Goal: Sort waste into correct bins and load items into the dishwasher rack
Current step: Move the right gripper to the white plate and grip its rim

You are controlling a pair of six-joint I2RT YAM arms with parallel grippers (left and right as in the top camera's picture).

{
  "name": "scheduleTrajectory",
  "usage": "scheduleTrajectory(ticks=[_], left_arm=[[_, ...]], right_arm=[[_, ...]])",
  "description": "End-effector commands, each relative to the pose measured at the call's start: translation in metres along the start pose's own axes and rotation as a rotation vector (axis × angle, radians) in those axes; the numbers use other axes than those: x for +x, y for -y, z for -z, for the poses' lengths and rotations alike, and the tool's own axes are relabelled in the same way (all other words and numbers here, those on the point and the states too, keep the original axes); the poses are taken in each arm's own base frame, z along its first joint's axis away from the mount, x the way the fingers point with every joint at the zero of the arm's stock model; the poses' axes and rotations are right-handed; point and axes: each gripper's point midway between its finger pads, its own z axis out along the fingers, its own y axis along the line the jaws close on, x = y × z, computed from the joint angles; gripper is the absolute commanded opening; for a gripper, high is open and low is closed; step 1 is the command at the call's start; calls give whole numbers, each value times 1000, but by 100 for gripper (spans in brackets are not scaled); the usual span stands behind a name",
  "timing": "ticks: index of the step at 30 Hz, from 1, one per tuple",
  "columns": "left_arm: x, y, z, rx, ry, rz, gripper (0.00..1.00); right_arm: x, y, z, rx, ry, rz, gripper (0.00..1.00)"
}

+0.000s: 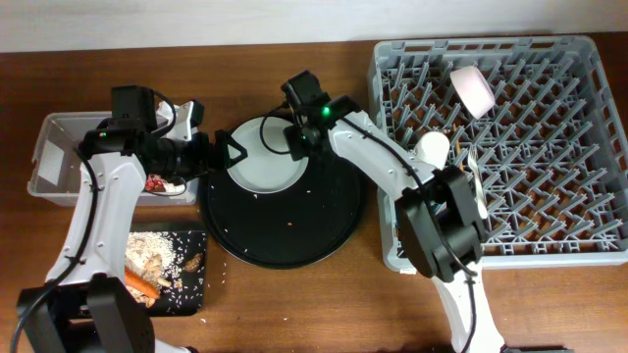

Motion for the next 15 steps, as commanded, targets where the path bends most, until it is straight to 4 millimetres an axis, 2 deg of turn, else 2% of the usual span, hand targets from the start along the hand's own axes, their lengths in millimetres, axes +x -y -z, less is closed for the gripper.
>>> scheduleTrajectory(ticks=[1,5,8,10,11,12,13,14,15], left_arm=[[-1,2,-1,5,-1,-10,99],[-1,2,-1,5,-1,-10,99],[-1,2,-1,5,-1,-10,99],[-1,2,-1,5,-1,-10,99],[-1,2,-1,5,-1,-10,99],[-1,2,-1,5,-1,-9,99],[-1,2,-1,5,-1,-10,99],[-1,2,-1,5,-1,-9,99],[-1,2,-1,5,-1,-10,99]], right_arm=[[3,3,-12,20,-8,-11,52],[14,1,-33,5,-45,-14,52],[15,-7,-37,-38,-50,-15,37],[19,-6,-42,-36,-60,-16,37],[21,-6,-45,-36,-68,-16,48],[22,-9,-46,-55,-75,-17,64],[25,-16,-46,-101,-88,-19,87],[26,-20,-46,-126,-93,-20,100],[26,-21,-45,-132,-97,-21,99]])
